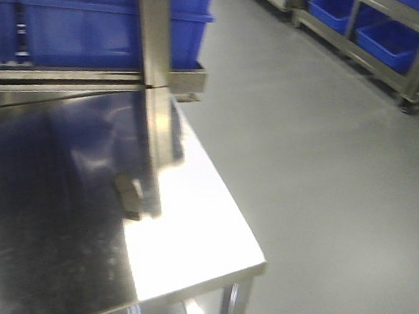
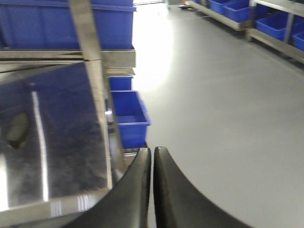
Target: Move and align brake pads A on conveyor
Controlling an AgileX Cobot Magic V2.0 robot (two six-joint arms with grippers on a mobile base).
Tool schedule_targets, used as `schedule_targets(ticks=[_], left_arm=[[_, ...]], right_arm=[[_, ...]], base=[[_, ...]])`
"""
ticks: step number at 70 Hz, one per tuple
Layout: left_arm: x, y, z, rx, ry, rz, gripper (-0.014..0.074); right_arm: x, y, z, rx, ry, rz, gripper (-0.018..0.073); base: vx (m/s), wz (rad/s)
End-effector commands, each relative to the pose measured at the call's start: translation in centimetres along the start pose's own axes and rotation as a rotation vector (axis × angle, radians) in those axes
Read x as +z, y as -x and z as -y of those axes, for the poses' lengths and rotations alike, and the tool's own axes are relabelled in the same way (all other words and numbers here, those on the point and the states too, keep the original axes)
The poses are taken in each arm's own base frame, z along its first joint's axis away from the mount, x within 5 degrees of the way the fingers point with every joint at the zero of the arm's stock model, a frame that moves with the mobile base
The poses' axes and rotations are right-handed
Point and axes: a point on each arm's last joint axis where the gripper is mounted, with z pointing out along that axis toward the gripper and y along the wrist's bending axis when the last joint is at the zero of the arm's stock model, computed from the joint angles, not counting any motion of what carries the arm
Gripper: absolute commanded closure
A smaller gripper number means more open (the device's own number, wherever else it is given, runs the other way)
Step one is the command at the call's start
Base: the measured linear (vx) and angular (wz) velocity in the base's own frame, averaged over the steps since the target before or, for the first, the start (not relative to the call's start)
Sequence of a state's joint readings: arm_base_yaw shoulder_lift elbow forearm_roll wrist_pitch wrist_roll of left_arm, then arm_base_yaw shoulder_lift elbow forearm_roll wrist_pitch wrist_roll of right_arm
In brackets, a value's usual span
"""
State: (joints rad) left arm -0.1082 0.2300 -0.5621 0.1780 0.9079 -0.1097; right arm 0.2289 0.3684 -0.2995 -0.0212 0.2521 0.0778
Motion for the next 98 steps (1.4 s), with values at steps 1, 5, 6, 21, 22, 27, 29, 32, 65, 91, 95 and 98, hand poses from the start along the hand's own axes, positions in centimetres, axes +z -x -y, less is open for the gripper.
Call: schedule_targets(ticks=[1, 5, 6, 21, 22, 27, 29, 32, 65, 91, 95, 98], left_arm=[[-0.40, 1.37, 0.00, -0.003, -0.010, 0.085, 0.0603], [-0.40, 1.37, 0.00, -0.003, -0.010, 0.085, 0.0603], [-0.40, 1.37, 0.00, -0.003, -0.010, 0.085, 0.0603], [-0.40, 1.37, 0.00, -0.003, -0.010, 0.085, 0.0603], [-0.40, 1.37, 0.00, -0.003, -0.010, 0.085, 0.0603], [-0.40, 1.37, 0.00, -0.003, -0.010, 0.085, 0.0603], [-0.40, 1.37, 0.00, -0.003, -0.010, 0.085, 0.0603], [-0.40, 1.37, 0.00, -0.003, -0.010, 0.085, 0.0603], [-0.40, 1.37, 0.00, -0.003, -0.010, 0.085, 0.0603], [-0.40, 1.37, 0.00, -0.003, -0.010, 0.085, 0.0603], [-0.40, 1.37, 0.00, -0.003, -0.010, 0.085, 0.0603], [-0.40, 1.37, 0.00, -0.003, -0.010, 0.085, 0.0603]], right_arm=[[-0.18, 1.57, -0.07, -0.015, 0.003, 0.094, 0.0560], [-0.18, 1.57, -0.07, -0.015, 0.003, 0.094, 0.0560], [-0.18, 1.57, -0.07, -0.015, 0.003, 0.094, 0.0560], [-0.18, 1.57, -0.07, -0.015, 0.003, 0.094, 0.0560], [-0.18, 1.57, -0.07, -0.015, 0.003, 0.094, 0.0560], [-0.18, 1.57, -0.07, -0.015, 0.003, 0.094, 0.0560], [-0.18, 1.57, -0.07, -0.015, 0.003, 0.094, 0.0560], [-0.18, 1.57, -0.07, -0.015, 0.003, 0.094, 0.0560], [-0.18, 1.57, -0.07, -0.015, 0.003, 0.094, 0.0560], [-0.18, 1.57, -0.07, -0.015, 0.003, 0.094, 0.0560], [-0.18, 1.57, -0.07, -0.015, 0.003, 0.094, 0.0560], [-0.18, 1.57, -0.07, -0.015, 0.003, 0.094, 0.0560]], base=[[0.08, 0.63], [0.08, 0.63], [0.08, 0.64], [0.08, 0.61], [0.08, 0.55], [0.08, 0.52], [0.08, 0.48], [0.09, 0.43], [0.07, 0.22], [0.02, 0.06], [0.03, 0.11], [0.03, 0.12]])
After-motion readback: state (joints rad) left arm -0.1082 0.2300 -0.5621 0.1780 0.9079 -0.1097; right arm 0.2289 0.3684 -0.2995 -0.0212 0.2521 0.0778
